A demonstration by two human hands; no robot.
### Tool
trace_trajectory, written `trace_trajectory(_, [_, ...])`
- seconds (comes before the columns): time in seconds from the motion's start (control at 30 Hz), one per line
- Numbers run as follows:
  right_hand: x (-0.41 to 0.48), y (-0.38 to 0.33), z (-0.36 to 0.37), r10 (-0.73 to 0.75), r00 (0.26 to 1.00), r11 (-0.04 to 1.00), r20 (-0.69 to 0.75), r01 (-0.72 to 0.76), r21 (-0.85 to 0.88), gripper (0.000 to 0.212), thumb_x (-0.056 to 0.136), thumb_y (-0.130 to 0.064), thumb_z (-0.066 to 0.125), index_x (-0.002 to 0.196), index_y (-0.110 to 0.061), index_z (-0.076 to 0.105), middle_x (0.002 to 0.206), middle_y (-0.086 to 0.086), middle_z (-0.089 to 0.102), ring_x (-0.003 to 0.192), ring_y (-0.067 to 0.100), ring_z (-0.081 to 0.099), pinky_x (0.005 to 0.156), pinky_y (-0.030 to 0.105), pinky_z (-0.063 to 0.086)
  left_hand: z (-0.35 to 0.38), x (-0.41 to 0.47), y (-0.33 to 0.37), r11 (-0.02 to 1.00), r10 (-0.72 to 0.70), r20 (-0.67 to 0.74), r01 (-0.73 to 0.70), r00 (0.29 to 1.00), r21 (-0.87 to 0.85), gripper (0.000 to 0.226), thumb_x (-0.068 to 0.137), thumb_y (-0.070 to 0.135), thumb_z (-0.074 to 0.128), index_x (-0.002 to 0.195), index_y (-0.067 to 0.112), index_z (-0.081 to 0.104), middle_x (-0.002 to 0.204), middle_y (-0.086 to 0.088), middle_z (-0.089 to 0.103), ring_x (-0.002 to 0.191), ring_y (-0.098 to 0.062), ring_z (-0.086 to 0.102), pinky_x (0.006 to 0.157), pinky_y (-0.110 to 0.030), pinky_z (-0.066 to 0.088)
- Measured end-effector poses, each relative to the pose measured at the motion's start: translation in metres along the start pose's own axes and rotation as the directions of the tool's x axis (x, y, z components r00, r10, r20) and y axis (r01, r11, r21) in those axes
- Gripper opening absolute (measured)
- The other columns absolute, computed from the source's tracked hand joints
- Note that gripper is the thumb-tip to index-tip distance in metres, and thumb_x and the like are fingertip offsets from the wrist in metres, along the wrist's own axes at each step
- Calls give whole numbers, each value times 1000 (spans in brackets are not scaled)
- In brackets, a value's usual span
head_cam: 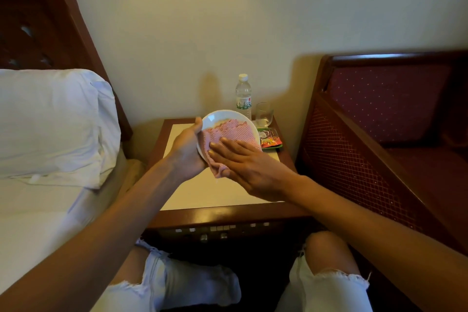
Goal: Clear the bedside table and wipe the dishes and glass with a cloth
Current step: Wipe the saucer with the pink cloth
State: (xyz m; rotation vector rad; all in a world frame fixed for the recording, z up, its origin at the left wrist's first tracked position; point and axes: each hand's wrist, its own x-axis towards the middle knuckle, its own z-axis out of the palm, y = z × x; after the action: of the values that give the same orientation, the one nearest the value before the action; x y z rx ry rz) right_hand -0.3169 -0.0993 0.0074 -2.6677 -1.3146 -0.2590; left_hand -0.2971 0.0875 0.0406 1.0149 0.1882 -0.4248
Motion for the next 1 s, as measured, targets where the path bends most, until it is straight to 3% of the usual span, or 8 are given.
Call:
trace_trajectory(0.13, [8,12,-10,27,1000,998,-16,-28,-54,52,107,-37,16,156,-24,5,162,-6,-5,149,10,-15,121,27,-9,6,0,-6,999,-18,-44,20,999,36,59,103,54,30,139,13,53,131,-16,64,120,-29,61,101,-45,49])
trace_trajectory(0.3, [5,16,-6,258,963,965,-82,-253,75,52,107,-38,16,156,-23,8,163,-8,-2,150,10,-11,123,36,-3,15,5,5,975,220,-304,-201,927,93,44,104,44,43,128,10,58,117,-13,70,99,-32,70,80,-50,58])
trace_trajectory(0.43, [7,-5,-1,158,986,978,-55,-149,148,50,107,-39,17,154,-27,4,162,-11,-5,148,4,-15,122,27,-7,23,4,-2,994,104,-268,-97,958,40,52,102,50,41,127,9,59,115,-12,70,89,-24,69,56,-33,55])
trace_trajectory(0.53, [5,2,-1,158,986,979,-53,-149,137,50,108,-39,17,155,-28,3,162,-11,-6,148,3,-15,121,24,-8,19,5,-5,996,45,-230,-26,972,84,49,102,48,43,128,11,59,118,-12,69,95,-26,69,60,-35,57])
trace_trajectory(0.67, [1,16,-2,356,933,921,-47,-342,188,53,108,-38,18,156,-22,5,163,-7,-4,149,7,-13,123,34,-3,24,4,-2,967,238,-382,-182,893,177,33,103,43,45,111,14,61,101,-8,71,90,-29,69,81,-49,58])
trace_trajectory(0.83, [15,-3,-5,226,970,957,-93,-204,205,51,108,-35,20,156,-20,10,163,-5,1,150,8,-9,121,24,-6,33,5,-2,971,239,-326,-218,915,100,41,103,45,44,115,11,63,99,-9,73,80,-23,69,60,-31,58])
trace_trajectory(0.9, [19,6,-9,221,969,966,-109,-202,161,50,108,-35,19,156,-19,12,163,-3,2,150,8,-8,122,25,-5,33,2,-2,975,205,-280,-171,938,142,38,103,40,46,116,9,64,97,-8,74,79,-21,72,66,-36,60])
trace_trajectory(1.0, [16,19,-9,399,907,908,-134,-371,193,52,107,-39,16,156,-21,14,164,-4,2,151,12,-6,124,36,2,31,1,-1,941,314,-319,-249,894,228,30,103,40,46,114,16,62,105,-7,72,90,-25,71,79,-46,59])
